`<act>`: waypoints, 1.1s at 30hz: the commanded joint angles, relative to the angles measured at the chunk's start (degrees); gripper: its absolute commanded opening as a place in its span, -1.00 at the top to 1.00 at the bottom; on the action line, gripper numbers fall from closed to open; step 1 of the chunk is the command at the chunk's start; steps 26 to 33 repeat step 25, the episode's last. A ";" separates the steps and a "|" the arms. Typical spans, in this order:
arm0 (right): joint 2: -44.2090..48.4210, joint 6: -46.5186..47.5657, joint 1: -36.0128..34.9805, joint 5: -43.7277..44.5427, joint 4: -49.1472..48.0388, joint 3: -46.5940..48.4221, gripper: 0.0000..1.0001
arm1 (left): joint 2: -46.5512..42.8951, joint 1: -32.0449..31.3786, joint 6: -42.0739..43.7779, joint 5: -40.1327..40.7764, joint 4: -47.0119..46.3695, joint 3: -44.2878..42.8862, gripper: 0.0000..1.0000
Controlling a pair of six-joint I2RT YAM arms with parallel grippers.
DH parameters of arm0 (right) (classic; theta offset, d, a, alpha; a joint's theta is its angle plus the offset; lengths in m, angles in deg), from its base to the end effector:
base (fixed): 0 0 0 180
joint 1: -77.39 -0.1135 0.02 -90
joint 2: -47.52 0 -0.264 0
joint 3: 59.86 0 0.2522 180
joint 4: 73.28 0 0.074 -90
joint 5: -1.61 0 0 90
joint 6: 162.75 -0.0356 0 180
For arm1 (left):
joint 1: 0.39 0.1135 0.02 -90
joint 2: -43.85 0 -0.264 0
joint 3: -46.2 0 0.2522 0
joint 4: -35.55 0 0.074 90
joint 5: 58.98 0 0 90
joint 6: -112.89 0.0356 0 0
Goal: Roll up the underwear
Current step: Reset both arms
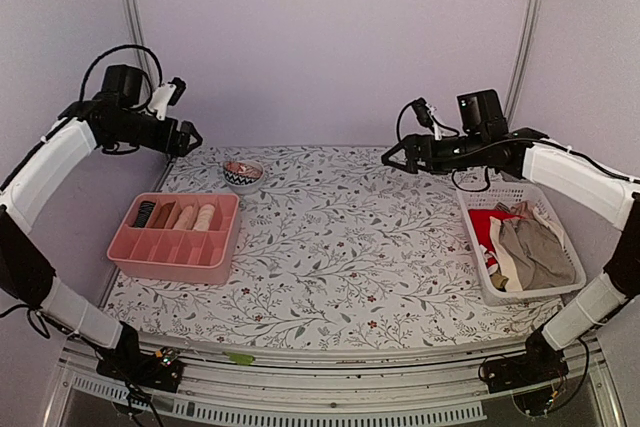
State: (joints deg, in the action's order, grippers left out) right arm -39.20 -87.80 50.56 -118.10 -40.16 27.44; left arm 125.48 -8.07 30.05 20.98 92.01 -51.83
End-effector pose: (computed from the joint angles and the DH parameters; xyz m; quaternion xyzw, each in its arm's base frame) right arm 0.3004 0.1717 0.3232 -0.2096 0.8305 0.3760 0.3536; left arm 0.3034 -0.0472 0.3757 0.1533 0.8907 -0.0812 0.4202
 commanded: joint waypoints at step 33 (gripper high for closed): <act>39.36 -30.93 0.45 20.69 21.43 -22.66 -0.98 | -12.90 -1.40 -5.09 -17.69 -9.02 28.42 -0.92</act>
